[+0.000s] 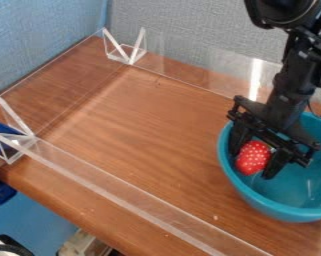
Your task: Remove the strawberry from inside the blue bowl and put it on the table
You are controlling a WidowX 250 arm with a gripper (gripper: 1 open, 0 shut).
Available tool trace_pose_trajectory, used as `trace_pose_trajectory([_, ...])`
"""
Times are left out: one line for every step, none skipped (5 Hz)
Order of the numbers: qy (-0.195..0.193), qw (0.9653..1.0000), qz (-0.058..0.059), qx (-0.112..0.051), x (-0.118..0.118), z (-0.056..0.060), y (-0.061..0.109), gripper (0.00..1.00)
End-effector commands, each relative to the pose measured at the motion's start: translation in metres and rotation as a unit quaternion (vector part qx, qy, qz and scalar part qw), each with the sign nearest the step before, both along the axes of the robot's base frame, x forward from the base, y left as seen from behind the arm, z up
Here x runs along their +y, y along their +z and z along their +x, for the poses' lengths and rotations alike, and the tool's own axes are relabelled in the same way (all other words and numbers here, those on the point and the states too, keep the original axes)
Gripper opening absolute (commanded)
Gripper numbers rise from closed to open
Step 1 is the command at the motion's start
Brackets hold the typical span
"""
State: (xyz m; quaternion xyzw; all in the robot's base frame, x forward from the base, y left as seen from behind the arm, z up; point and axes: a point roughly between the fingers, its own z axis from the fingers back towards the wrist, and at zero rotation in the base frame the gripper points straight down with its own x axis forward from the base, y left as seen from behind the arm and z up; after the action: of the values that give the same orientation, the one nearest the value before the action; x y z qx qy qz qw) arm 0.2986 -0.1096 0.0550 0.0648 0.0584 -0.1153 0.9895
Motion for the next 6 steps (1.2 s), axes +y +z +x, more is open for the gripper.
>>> trace_pose_trajectory([0.007, 0.9992, -0.010, -0.038, 0.007, 0.007, 0.025, 0.00])
trace_pose_trajectory([0.004, 0.9993, -0.009, -0.036, 0.008, 0.007, 0.022, 0.00])
trace_pose_trajectory([0.000, 0.9994, -0.007, -0.033, 0.008, 0.007, 0.019, 0.00])
trace_pose_trajectory([-0.004, 0.9995, -0.006, -0.030, 0.008, 0.007, 0.015, 0.00])
trace_pose_trajectory([-0.008, 0.9996, -0.005, -0.027, 0.008, 0.007, 0.012, 0.00])
trace_pose_trajectory([-0.012, 0.9996, -0.003, -0.024, 0.008, 0.007, 0.008, 0.00])
